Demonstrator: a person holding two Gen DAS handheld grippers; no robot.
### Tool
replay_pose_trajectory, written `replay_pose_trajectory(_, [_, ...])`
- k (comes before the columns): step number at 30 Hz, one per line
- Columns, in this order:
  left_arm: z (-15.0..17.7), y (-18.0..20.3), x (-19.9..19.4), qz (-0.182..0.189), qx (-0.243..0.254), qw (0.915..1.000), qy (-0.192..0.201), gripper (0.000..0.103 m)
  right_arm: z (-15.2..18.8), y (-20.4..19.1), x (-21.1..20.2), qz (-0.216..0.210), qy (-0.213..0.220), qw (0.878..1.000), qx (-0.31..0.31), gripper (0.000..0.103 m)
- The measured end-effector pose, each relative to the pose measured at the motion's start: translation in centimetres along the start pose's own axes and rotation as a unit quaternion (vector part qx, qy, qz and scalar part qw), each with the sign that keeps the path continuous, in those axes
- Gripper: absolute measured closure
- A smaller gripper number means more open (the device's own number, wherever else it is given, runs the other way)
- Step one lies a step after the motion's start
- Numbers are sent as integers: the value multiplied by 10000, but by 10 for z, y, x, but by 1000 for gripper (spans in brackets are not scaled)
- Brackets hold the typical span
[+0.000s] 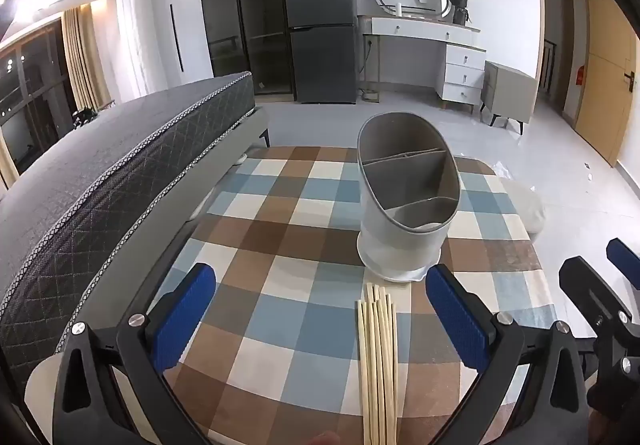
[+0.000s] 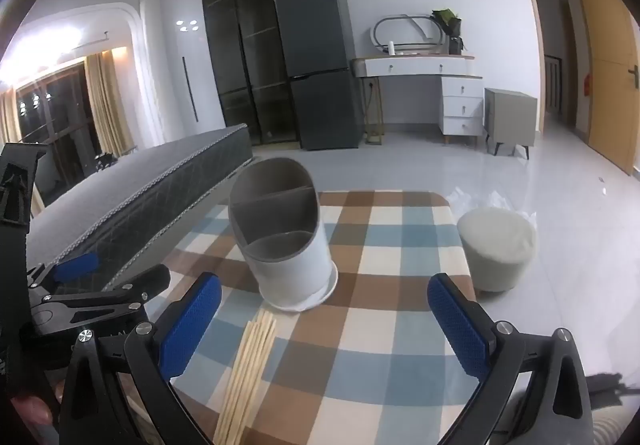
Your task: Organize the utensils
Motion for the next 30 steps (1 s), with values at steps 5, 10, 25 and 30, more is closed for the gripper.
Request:
replay_pose_trajectory(5, [2,6,-7,-19,-15,10000,55,1,-1,0,0,-11,61,10000,-4,0])
replay_pose_trajectory(10, [2,2,-3,197,-67,9997,-86,1,-2,3,4,-26,18,10000,10,0])
replay_pose_trajectory(25, [1,1,-4,282,-84,9995,-141,1,1,0,1,-64,28,10000,43,0])
replay_pose_trajectory(30, [1,1,-4,276,-91,9995,-132,1,0,2,0,-95,78,9999,109,0])
Point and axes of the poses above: each gripper's, at about its wrist camera, not at the fingertips, and x roughly the way its jaws point, y to its right, z to its underside, the point moved 8 cm from there along x, roughly the way its jaws point, and after that the axes turned 14 degrees about -z, right-handed, at the moved point
